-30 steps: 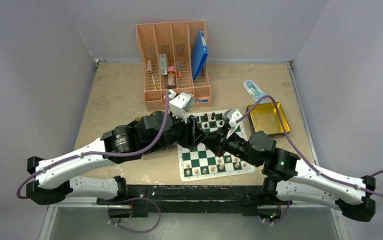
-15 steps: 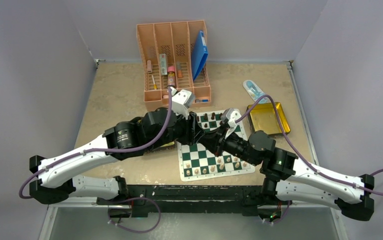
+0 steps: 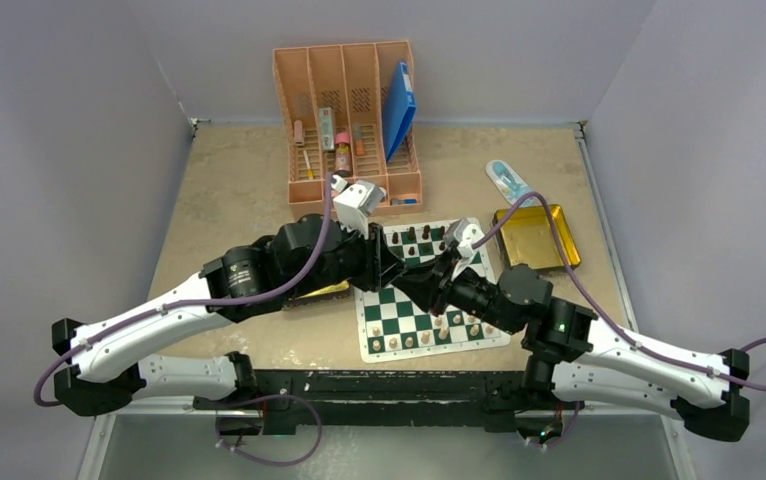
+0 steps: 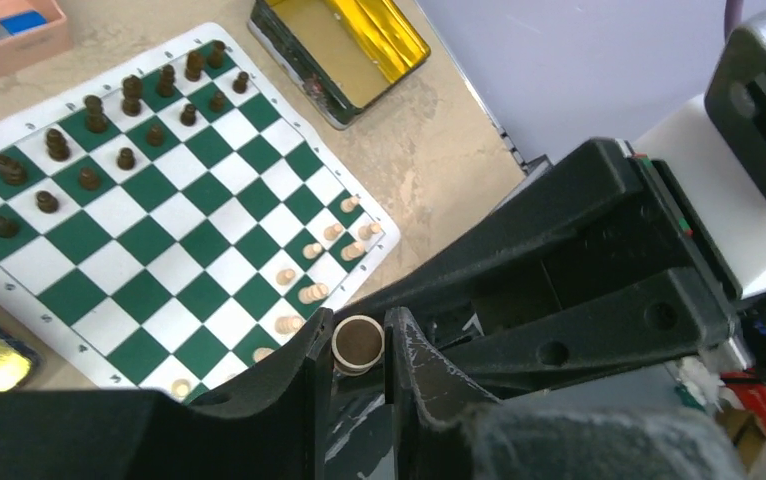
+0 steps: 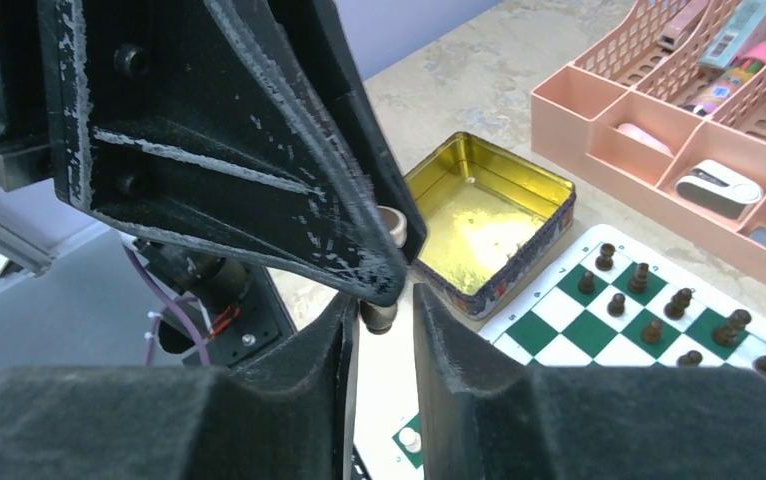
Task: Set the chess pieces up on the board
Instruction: Place the chess piece on the chessboard.
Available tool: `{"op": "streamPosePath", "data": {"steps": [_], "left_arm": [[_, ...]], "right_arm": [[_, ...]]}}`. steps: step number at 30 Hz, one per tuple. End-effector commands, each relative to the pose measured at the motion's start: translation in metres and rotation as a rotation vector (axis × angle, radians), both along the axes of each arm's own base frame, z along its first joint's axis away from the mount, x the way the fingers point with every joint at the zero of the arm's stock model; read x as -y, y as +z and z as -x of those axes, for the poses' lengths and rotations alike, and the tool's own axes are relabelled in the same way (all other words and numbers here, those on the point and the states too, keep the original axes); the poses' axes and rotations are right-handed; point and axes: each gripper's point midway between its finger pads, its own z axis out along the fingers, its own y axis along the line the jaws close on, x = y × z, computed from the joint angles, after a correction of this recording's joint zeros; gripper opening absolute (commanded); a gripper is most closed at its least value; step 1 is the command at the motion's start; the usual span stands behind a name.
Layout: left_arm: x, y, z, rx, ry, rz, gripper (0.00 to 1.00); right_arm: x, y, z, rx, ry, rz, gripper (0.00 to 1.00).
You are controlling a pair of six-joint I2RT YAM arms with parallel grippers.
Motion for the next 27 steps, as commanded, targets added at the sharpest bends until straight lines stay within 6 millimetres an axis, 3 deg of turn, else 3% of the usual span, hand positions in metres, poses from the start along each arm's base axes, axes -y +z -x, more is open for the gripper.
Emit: {"op": "streamPosePath", "data": {"steps": [1,5,7,12,16,22,27], "left_arm": [[0.001,0.018,0.012,-0.021,-0.032,0.146,0.00],[0.004,0.028,0.018,-0.037,-0.050,0.272,0.00],[0.006,0.034,0.022,-0.054,-0.057,0.348,0.00],[0.004,0.054,0.031,-0.105,-0.072,0.546,0.00],[0.000,0.064,0.034,-0.161,-0.061,0.678,0.00],[0.000,0.061,0.030,-0.272,-0.016,0.764,0.00],[0.001,0.053,0.027,-0.315,0.016,0.776,0.00]], "right_arm": [[0.009,0.028,0.007,0.001,0.003,-0.153,0.34],[0.024,0.044,0.013,0.077,0.010,-0.315,0.53],[0.032,0.050,0.016,0.208,0.019,-0.337,0.57],[0.052,0.063,0.034,0.617,0.051,-0.347,0.54],[0.060,0.060,0.052,0.978,0.069,-0.320,0.48],[0.045,0.061,0.049,1.129,0.068,-0.240,0.47],[0.049,0.073,0.051,1.181,0.032,-0.301,0.42]]}}
